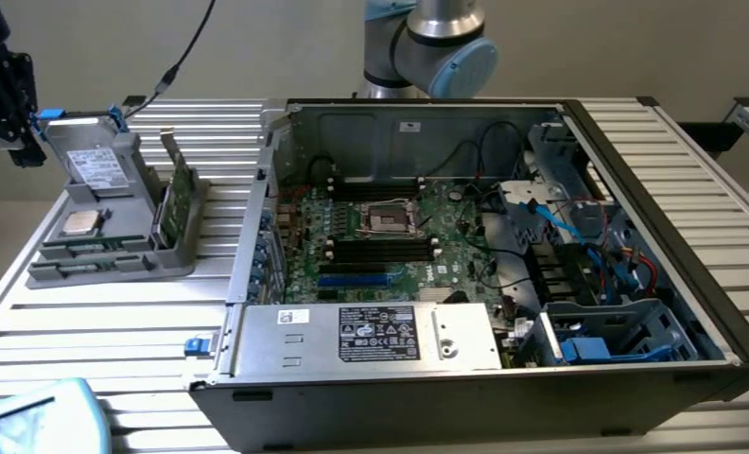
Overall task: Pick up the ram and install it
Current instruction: 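Pick up the ram and move it above insertion slot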
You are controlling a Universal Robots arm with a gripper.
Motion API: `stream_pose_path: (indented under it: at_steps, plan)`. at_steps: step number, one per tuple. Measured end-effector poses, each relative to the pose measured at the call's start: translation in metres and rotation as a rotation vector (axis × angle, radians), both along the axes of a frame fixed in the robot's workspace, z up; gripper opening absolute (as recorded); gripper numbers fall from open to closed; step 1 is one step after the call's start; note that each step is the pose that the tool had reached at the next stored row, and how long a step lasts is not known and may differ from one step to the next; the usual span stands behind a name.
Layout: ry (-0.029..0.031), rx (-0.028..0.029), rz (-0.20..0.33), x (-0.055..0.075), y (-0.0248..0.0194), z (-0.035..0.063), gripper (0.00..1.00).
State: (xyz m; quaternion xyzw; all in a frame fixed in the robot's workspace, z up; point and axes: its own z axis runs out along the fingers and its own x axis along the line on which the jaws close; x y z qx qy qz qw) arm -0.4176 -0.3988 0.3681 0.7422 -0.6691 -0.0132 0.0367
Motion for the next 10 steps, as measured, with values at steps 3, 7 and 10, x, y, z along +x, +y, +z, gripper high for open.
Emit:
stream_pose_path:
  at_steps: [3, 7, 10]
  plan:
    - [-0.0001, 0.0000, 0.000, 0.0000, 0.0000, 0.0000, 0.11]
    - [-0.0001, -0.0001, 0.000, -0.0001, 0.0000, 0.0000, 0.18]
    - [-0.0004, 0.0001, 0.000, -0.0002, 0.0000, -0.0019, 0.31]
